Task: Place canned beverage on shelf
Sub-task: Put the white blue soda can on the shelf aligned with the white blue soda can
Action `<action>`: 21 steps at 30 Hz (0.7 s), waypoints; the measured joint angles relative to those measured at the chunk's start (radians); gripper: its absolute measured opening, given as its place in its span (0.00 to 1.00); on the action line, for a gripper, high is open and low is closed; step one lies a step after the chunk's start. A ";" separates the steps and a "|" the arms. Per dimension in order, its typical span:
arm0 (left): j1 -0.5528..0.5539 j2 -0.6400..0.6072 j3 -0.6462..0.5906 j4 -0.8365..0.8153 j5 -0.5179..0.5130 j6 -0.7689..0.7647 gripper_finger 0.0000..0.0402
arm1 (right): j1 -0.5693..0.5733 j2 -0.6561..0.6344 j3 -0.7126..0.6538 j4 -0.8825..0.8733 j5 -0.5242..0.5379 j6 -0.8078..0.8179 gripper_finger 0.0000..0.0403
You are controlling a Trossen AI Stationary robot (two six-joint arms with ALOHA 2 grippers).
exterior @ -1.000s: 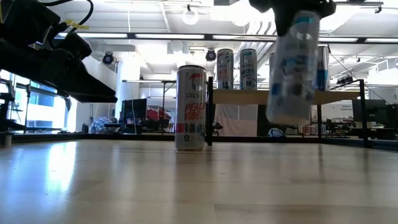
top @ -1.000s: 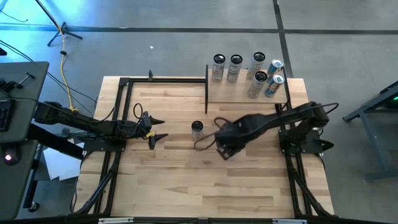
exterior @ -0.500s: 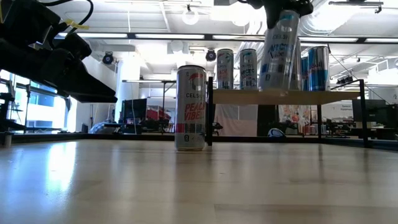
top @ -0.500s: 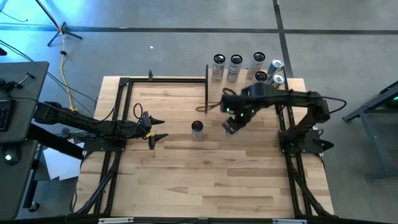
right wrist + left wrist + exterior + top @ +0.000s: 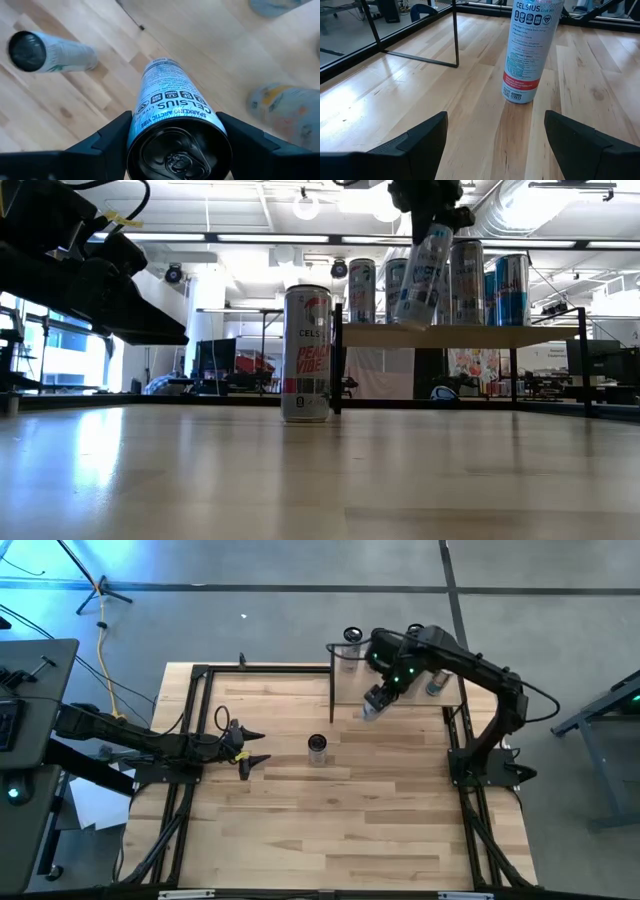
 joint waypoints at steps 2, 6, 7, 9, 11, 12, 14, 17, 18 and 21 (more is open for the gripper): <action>0.000 0.000 0.000 0.000 0.000 0.000 0.76 | -0.013 0.003 0.000 -0.001 -0.008 -0.025 0.62; 0.000 0.000 0.000 0.000 0.000 0.000 0.76 | 0.033 0.002 -0.021 0.002 -0.017 -0.048 0.62; 0.000 0.000 0.000 0.000 0.000 0.000 0.76 | 0.055 0.002 -0.032 0.002 -0.020 -0.048 0.62; 0.000 0.000 0.000 0.000 0.000 0.000 0.76 | 0.101 0.002 -0.069 0.004 -0.030 -0.027 0.62; 0.000 0.000 0.000 0.000 0.000 0.000 0.76 | 0.154 0.002 -0.121 0.004 -0.021 0.005 0.62; 0.000 0.000 0.000 0.000 0.000 0.000 0.76 | 0.181 0.002 -0.153 0.011 -0.009 0.019 0.62; 0.000 0.000 0.000 0.000 0.000 0.000 0.76 | 0.230 0.002 -0.221 0.056 0.015 0.035 0.62; 0.000 0.000 0.000 0.000 0.000 0.000 0.76 | 0.275 0.003 -0.321 0.175 0.016 0.041 0.62; 0.000 0.000 0.000 0.000 0.000 0.000 0.76 | 0.282 0.003 -0.353 0.211 0.011 0.045 0.62; 0.000 0.000 0.000 0.000 0.000 0.000 0.76 | 0.283 0.003 -0.437 0.310 0.001 0.045 0.62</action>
